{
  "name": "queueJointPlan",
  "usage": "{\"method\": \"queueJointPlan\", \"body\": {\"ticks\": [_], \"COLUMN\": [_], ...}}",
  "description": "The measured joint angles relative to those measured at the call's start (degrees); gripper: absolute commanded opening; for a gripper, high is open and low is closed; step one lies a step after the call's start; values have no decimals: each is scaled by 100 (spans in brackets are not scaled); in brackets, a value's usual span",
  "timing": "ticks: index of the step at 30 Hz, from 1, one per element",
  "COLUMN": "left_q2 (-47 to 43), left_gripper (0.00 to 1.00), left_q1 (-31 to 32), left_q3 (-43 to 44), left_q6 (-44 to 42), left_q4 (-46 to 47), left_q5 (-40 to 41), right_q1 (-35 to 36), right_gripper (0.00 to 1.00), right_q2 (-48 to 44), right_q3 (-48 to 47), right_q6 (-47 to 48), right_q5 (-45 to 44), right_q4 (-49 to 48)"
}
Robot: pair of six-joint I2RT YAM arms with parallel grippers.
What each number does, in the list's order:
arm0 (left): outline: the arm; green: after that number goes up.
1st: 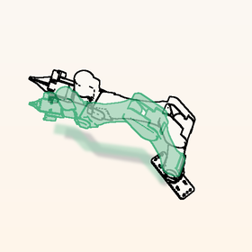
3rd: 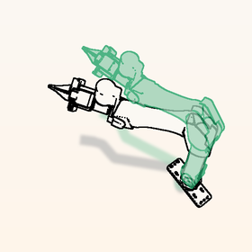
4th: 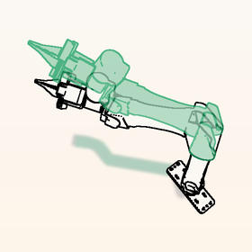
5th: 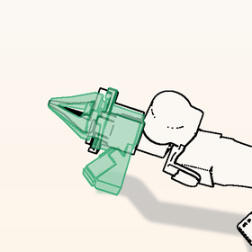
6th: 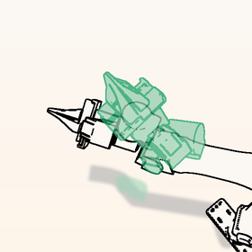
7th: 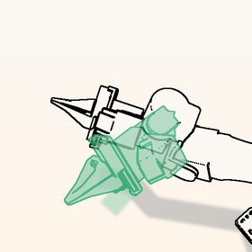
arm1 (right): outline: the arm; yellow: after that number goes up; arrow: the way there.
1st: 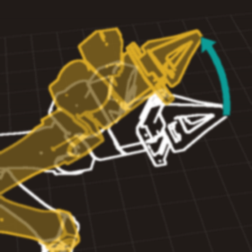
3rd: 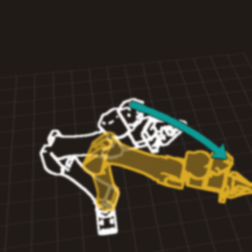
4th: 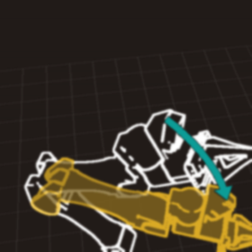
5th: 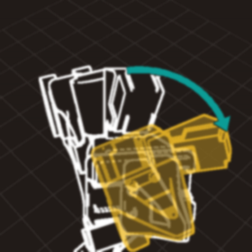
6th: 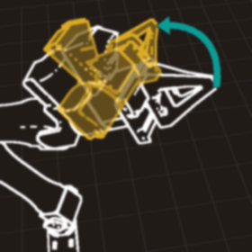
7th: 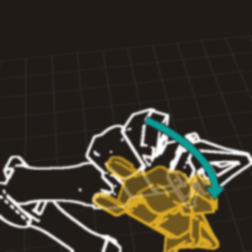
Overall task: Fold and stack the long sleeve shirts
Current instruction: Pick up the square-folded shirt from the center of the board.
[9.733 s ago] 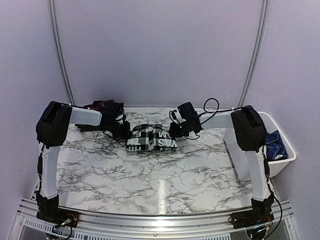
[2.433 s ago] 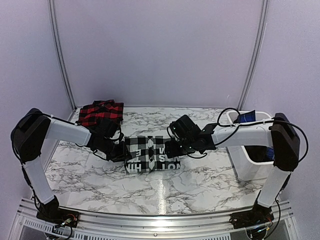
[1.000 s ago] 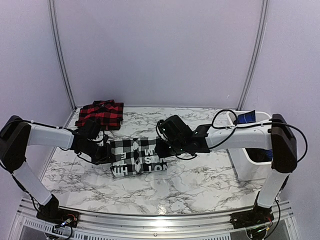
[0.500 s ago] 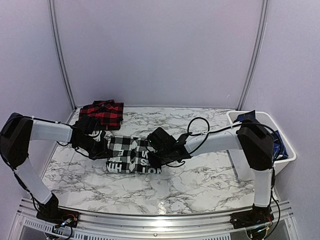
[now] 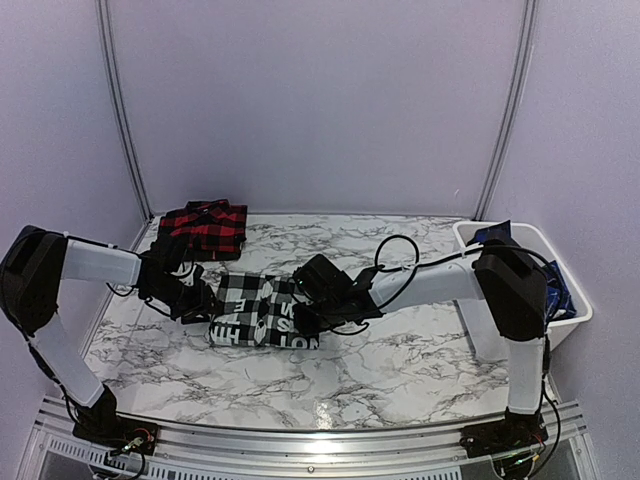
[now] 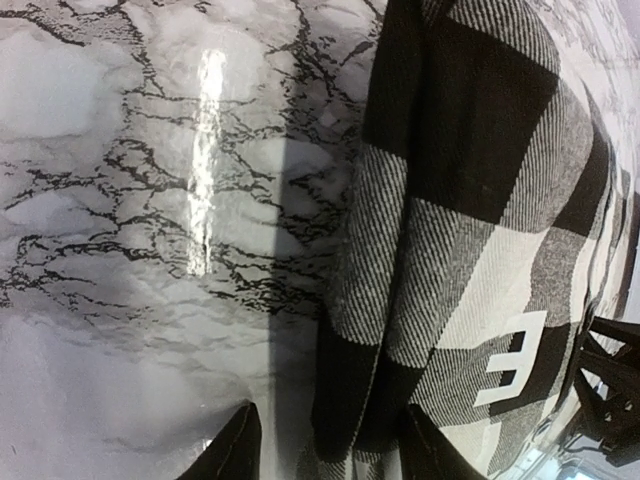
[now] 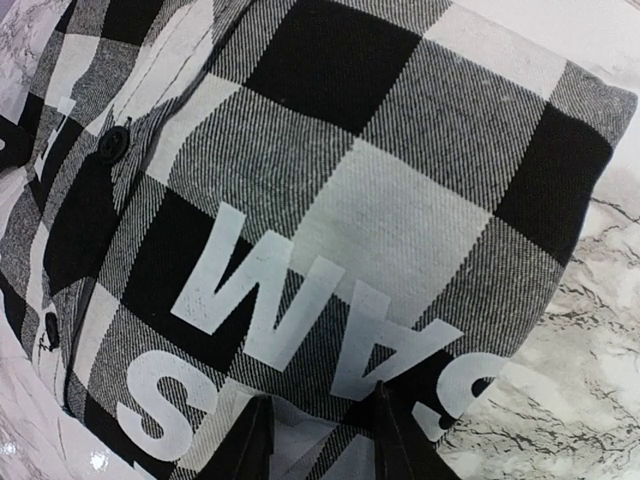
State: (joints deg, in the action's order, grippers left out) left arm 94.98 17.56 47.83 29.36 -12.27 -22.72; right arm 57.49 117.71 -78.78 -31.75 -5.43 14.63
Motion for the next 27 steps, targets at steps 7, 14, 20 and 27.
{"method": "queueJointPlan", "body": {"ticks": [7, 14, 20, 27], "left_q2": [28, 175, 184, 186], "left_gripper": [44, 8, 3, 0], "left_q1": [7, 131, 157, 157], "left_q3": [-87, -249, -278, -280], "left_q6": [46, 323, 417, 428], "left_q4": [273, 739, 798, 800], "left_q5": [-155, -326, -369, -376], "right_q1": [0, 0, -129, -894], "right_gripper": [31, 35, 58, 73], "right_q2": [2, 2, -372, -1150], "right_q3": [28, 33, 529, 1705], "right_q6": [-20, -22, -114, -374], "right_q5": [15, 24, 164, 1093], "right_q4": [-55, -68, -323, -1259]}}
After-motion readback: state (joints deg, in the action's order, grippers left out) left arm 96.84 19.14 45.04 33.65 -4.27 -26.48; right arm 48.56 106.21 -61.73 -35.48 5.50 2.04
